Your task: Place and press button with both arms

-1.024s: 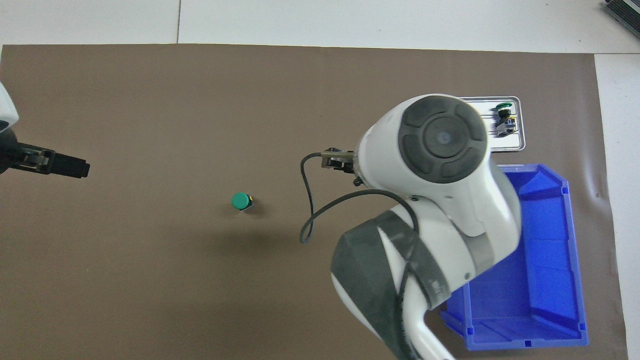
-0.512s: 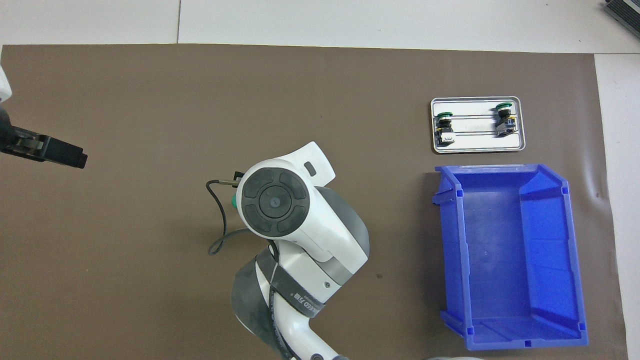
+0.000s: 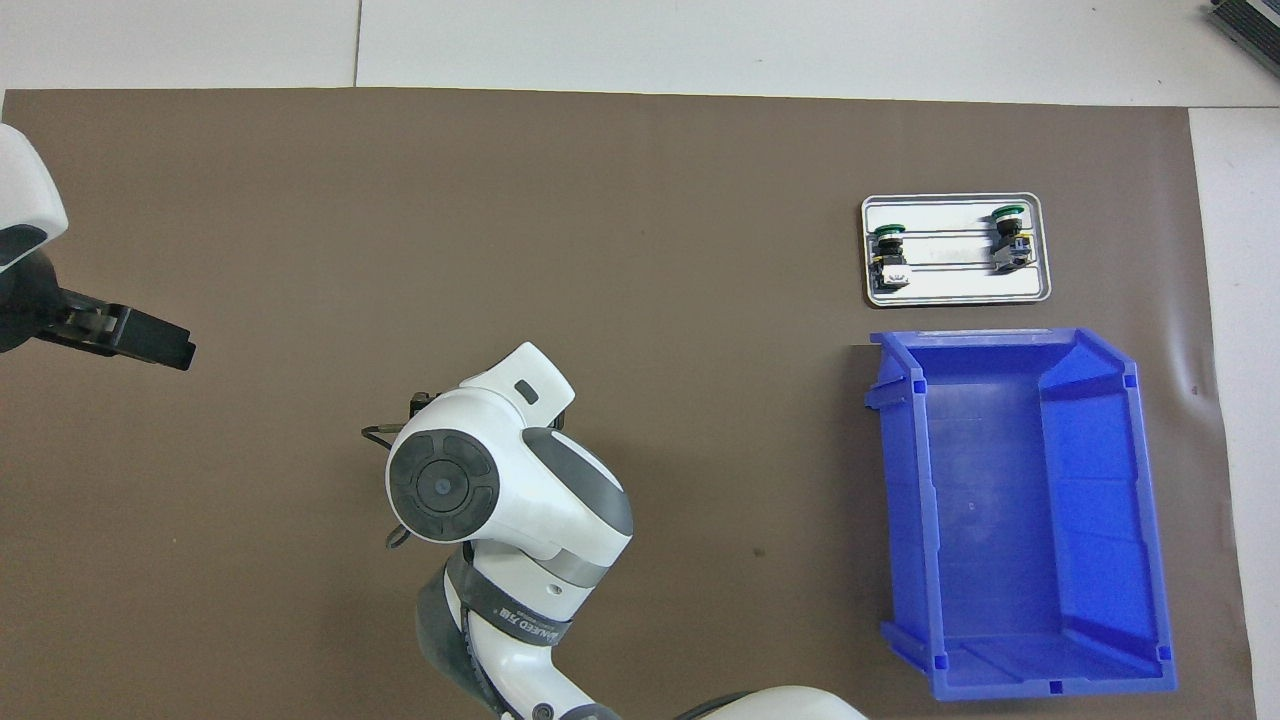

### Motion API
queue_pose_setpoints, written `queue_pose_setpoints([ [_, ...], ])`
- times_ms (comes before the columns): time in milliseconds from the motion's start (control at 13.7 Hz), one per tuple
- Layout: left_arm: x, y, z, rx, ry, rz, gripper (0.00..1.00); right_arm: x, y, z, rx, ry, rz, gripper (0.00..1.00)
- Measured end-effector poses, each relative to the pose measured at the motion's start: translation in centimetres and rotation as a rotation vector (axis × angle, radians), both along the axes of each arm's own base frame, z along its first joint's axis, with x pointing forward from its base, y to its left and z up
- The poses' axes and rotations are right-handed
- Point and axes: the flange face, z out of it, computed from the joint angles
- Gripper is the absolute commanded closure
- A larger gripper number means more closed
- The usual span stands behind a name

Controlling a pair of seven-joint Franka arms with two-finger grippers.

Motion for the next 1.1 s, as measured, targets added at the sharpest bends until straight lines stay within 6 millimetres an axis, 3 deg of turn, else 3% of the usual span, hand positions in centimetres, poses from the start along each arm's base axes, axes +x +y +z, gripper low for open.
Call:
queue_pose_setpoints([
  [366,-0.2,0.5,0.2,0.001,-0.006,0.023,0.00,-0.2,1.5,-1.6,0.019,-0.072,0.054,0.00],
  [804,-0.1,1.3,0.3,0.002,-0.008,0.047,0.00,0.2,1.2,-2.6,-0.010,-0.101,0.124,0.00],
  [950,-0.1,1.4,0.3,0.002,-0.008,0.051,0.00,0.2,1.2,-3.2,-0.019,-0.096,0.132,0.05],
  [1097,-0.1,1.9,0.3,0.002,-0.009,0.061,0.00,0.2,1.2,-3.3,-0.022,-0.095,0.135,0.17],
])
